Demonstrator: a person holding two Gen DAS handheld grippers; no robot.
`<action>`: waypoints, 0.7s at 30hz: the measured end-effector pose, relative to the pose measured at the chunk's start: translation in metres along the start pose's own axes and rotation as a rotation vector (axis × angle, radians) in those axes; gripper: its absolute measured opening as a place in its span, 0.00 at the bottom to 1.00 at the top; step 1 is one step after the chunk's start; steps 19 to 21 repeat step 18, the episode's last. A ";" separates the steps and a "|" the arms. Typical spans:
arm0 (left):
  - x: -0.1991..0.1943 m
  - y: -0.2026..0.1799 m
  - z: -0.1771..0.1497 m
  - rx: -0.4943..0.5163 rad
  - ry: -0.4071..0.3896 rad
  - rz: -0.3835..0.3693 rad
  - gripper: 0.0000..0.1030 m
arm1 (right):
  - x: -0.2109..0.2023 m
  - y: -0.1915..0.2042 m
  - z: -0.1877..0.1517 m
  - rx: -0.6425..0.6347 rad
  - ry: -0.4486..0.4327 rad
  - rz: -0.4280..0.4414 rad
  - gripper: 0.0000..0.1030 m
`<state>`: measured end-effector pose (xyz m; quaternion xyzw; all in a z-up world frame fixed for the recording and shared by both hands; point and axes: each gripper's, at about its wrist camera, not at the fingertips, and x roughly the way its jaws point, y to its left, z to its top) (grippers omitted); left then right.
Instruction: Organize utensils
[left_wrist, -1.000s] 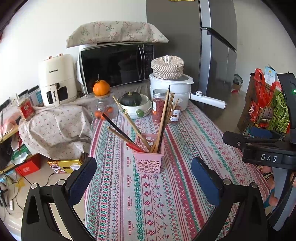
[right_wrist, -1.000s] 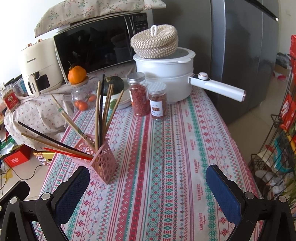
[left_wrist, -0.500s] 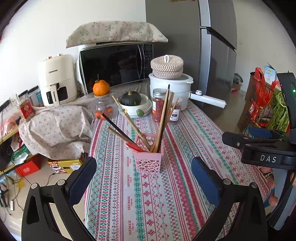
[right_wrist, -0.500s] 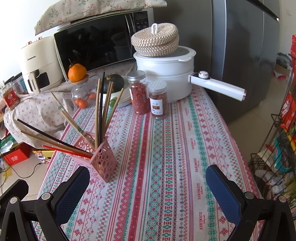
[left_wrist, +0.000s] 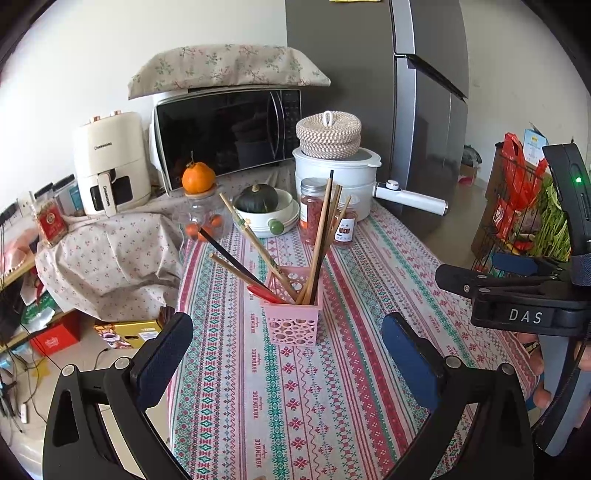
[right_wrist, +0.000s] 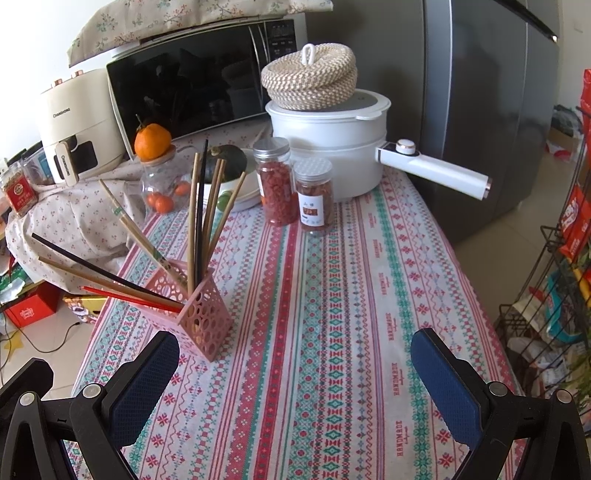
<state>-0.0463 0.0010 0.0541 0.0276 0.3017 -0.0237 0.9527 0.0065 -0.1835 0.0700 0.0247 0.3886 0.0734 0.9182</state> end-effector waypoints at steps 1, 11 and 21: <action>0.000 -0.001 0.000 0.005 -0.003 -0.002 1.00 | 0.000 0.000 0.000 -0.001 0.001 0.001 1.00; 0.006 -0.001 -0.002 -0.007 0.022 -0.031 1.00 | 0.000 -0.003 0.000 0.004 0.004 0.001 1.00; 0.004 0.001 -0.002 -0.021 0.011 -0.044 1.00 | 0.000 -0.005 0.000 0.007 0.006 -0.002 1.00</action>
